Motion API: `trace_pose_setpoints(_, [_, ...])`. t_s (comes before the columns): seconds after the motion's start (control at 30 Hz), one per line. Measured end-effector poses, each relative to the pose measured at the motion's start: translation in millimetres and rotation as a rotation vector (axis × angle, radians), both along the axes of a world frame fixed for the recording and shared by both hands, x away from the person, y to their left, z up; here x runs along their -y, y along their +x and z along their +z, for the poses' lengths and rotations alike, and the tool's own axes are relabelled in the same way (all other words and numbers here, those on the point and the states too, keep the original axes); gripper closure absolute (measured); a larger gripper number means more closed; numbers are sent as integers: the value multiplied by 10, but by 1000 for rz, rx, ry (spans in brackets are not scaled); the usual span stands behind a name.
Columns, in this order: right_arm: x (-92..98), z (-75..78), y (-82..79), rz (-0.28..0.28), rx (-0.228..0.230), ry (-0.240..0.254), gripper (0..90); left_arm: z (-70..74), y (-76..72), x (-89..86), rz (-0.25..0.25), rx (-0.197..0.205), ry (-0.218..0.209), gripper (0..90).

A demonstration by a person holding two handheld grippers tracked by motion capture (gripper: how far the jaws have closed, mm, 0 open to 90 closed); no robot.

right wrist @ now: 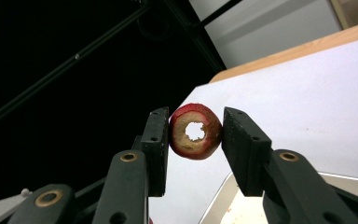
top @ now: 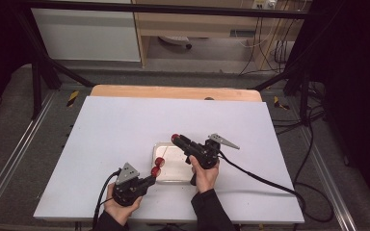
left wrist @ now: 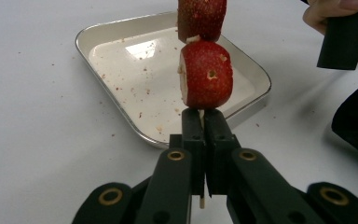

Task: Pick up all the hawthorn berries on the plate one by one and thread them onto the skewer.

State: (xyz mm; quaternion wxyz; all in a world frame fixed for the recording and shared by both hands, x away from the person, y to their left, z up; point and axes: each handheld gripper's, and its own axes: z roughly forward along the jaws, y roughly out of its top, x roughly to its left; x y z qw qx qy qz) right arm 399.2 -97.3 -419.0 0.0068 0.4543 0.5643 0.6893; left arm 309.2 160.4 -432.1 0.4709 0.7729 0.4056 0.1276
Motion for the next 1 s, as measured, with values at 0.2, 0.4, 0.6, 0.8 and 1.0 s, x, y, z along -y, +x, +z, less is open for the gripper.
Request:
trace_pose_setpoints(0.2, [-22, -29, -15, -7, 9, 48, 625, -13, 7, 57, 8, -11, 1, 880])
trace_pose_setpoints(0.4, [-41, -48, -33, -20, 17, 80, 626, -16, 15, 85, 14, -19, -14, 880])
trace_pose_setpoints(0.6, [-54, -67, -43, -27, 21, 101, 626, -16, 21, 96, 16, -17, -17, 880])
trace_pose_setpoints(0.8, [-68, -82, -55, -33, 29, 122, 627, -23, 23, 117, 13, -17, -14, 880])
trace_pose_setpoints(1.0, [-80, -100, -62, -25, 26, 134, 627, -21, 29, 120, 15, -15, -16, 881])
